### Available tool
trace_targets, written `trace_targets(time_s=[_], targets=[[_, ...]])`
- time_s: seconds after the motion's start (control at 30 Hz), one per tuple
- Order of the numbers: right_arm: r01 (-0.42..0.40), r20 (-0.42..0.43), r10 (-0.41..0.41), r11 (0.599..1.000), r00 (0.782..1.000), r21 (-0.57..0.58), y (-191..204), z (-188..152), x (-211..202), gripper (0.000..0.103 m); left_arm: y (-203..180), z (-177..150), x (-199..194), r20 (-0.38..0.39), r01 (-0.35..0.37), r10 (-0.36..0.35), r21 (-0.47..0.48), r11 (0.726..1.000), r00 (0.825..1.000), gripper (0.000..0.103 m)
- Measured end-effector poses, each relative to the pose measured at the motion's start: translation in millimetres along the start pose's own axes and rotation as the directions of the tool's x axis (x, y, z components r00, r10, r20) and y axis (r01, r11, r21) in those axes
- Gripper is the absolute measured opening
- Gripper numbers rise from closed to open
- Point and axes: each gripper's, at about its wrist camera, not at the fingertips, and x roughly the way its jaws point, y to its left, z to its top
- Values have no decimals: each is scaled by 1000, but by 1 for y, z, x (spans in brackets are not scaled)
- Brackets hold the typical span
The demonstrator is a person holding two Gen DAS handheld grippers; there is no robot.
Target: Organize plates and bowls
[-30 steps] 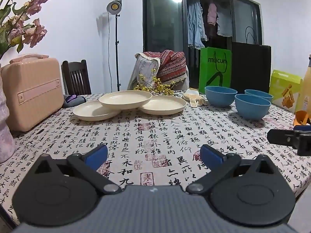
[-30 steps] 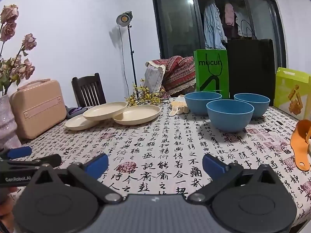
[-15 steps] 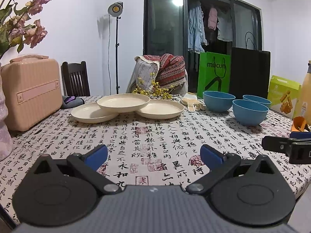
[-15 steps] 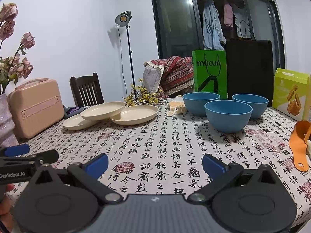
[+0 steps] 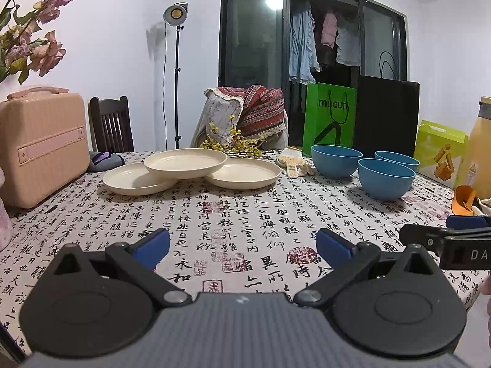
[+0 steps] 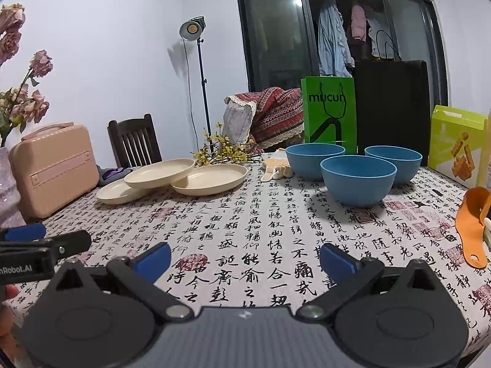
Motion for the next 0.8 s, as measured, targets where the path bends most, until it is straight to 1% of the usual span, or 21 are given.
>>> trace_targets(time_s=[0.8], targets=[[3, -7, -3, 1000, 1000, 7, -2, -2, 3, 103, -1, -2, 1, 10, -1, 1, 0, 1000, 1000, 103]])
